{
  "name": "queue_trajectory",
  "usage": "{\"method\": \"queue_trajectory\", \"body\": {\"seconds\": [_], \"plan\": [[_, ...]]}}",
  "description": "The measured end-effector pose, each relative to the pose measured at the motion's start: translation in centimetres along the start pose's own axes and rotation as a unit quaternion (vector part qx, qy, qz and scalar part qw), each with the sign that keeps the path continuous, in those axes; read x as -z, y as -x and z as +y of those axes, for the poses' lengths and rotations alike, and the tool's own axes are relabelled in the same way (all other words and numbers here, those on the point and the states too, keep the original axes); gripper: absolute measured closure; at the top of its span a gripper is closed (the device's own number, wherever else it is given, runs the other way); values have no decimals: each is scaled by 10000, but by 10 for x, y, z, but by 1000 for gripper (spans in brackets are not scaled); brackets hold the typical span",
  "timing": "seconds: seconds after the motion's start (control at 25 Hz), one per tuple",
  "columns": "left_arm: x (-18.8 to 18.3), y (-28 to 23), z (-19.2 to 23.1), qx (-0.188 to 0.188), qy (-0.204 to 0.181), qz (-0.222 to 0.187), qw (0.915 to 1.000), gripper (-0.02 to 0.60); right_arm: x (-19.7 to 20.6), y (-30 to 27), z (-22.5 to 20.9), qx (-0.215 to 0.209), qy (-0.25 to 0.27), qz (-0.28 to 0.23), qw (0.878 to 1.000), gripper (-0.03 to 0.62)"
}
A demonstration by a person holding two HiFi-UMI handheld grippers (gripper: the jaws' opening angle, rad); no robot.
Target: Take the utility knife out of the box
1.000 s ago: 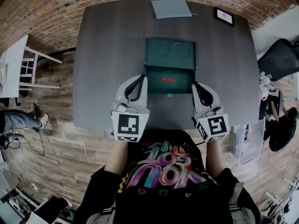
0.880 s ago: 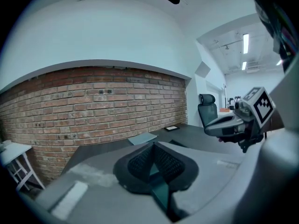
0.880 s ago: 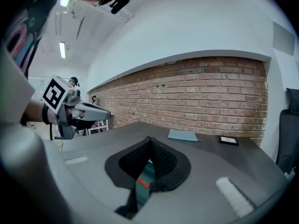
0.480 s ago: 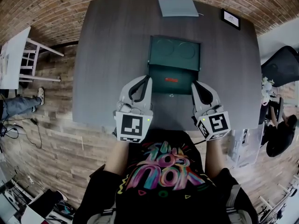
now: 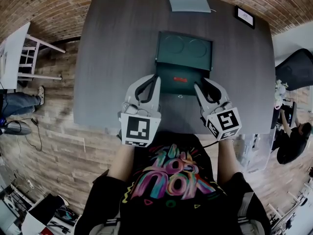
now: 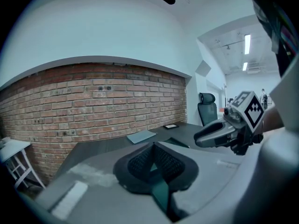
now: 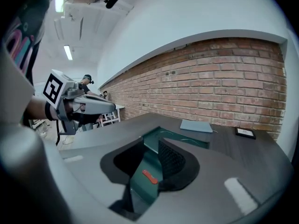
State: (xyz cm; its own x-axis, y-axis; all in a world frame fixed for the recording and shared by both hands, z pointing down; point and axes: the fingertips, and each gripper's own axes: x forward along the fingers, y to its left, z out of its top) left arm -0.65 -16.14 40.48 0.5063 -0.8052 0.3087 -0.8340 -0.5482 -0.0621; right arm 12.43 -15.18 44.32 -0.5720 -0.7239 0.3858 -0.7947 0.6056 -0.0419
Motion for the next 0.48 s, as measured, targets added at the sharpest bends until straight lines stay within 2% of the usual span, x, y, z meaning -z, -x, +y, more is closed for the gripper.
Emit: {"method": "queue_trajectory", "body": {"seconds": [0.2,0.36,0.48], "plan": [[0,0,0,5,-35,1,10000,581,14,-12,5,-240,233,310,9990,484],[1,3,1,-81,84,26,9999,581,29,-22,10,-447,426,569,9965,474],[2,4,1,-70,-67,25,9999,581,39,-29,14,-637,597,780,9931,464]]}}
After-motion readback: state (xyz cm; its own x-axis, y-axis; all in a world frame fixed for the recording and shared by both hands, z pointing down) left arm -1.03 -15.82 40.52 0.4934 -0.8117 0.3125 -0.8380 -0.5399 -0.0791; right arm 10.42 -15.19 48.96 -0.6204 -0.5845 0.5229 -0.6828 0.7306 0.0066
